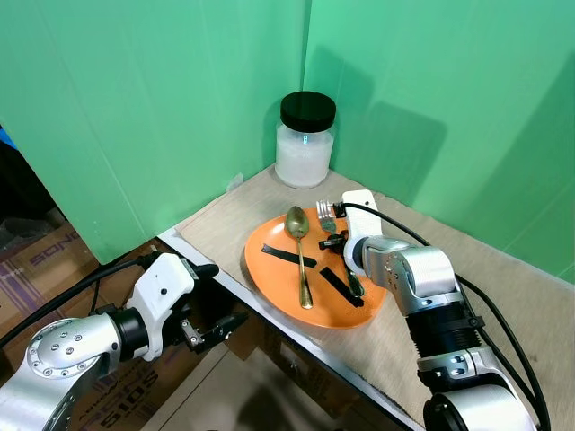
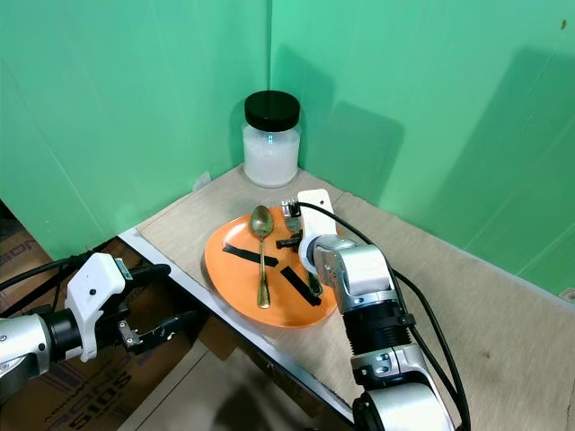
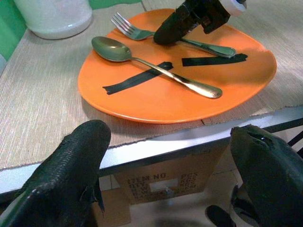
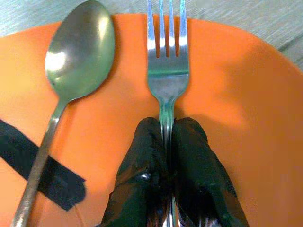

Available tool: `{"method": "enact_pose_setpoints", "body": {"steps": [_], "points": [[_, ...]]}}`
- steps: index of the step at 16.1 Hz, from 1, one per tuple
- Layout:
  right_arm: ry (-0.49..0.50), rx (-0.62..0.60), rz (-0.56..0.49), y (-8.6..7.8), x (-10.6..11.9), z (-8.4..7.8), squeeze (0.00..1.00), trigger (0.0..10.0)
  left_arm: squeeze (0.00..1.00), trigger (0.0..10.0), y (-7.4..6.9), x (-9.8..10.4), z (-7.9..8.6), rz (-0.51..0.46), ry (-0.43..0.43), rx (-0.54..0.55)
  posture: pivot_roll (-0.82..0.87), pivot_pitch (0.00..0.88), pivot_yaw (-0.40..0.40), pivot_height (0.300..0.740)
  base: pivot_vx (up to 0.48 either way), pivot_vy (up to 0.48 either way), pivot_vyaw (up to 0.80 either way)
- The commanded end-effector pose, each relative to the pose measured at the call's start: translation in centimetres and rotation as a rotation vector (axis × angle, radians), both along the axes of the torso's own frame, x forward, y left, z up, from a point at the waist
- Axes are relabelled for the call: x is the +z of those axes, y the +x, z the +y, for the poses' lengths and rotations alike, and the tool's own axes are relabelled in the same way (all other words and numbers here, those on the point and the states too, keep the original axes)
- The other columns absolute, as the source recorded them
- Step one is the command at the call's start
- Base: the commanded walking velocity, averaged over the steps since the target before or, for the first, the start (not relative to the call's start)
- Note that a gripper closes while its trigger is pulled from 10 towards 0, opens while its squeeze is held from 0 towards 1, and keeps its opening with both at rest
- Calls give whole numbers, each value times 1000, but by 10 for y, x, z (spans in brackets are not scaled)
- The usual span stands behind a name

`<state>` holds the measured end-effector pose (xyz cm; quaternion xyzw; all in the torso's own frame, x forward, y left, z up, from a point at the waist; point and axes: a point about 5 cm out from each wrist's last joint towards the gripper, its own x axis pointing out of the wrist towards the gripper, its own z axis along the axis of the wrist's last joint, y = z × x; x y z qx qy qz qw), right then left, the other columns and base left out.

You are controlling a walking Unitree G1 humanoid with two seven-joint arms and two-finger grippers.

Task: Setting the table

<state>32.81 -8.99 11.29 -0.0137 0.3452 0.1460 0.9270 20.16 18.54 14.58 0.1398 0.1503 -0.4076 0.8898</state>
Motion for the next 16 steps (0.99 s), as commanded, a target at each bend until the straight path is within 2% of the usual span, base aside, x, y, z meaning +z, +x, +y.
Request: {"method": "enact_pose_setpoints", "body": {"steps": [1, 3, 5, 6, 7, 8, 9, 10, 11, 12, 13, 16], "points": [[9, 5, 50, -4, -10, 0, 0, 0, 0, 10000, 1, 0, -1, -5, 9, -8, -41, 40, -29, 740, 0, 0, 0], [51, -1, 5, -2, -2, -1, 0, 0, 0, 10000, 3, 1, -1, -19, 9, -1, -37, 35, -32, 740, 0, 0, 0], [133, 6, -115, 0, 17, -8, 0, 0, 0, 10000, 6, 8, -3, -61, -13, 27, -28, 31, -40, 740, 0, 0, 0], [175, 28, -208, -1, 31, -13, 0, 0, 0, 10000, 8, 12, -3, -84, -30, 47, -26, 29, -43, 740, 0, 0, 0], [202, 34, -256, -4, 40, -19, 0, 0, 0, 10000, 10, 15, -5, -104, -31, 71, -26, 26, -44, 740, 0, 0, 0], [229, 72, -386, -15, 61, -32, 0, 0, 0, 10000, 16, 20, -12, -166, -43, 147, -29, 23, -44, 740, 0, 0, 0], [223, 75, -446, -24, 68, -38, 0, 0, 0, 10000, 20, 23, -17, -192, -62, 218, -32, 22, -42, 740, 0, 0, 0], [220, 74, -464, -27, 70, -40, 0, 0, 0, 10000, 21, 24, -18, -200, -69, 241, -32, 22, -42, 740, 0, 0, 0], [271, 49, -556, -38, 79, -42, 0, 10000, 0, 10000, 23, 27, -24, -233, -79, 289, -40, 20, -34, 740, 0, 0, 0], [298, -5, -603, -49, 80, -47, 0, 10000, 0, 10000, 25, 29, -29, -268, -77, 344, -43, 18, -32, 740, 0, 0, 0], [291, -20, -621, -52, 80, -49, 0, 10000, 0, 10000, 25, 30, -31, -279, -78, 359, -43, 18, -32, 740, 0, 0, 0], [274, -160, -572, -66, 62, -59, 0, 10000, 0, 10000, 30, 32, -35, -332, -58, 450, -42, 18, -31, 740, 0, 0, -679]]}}
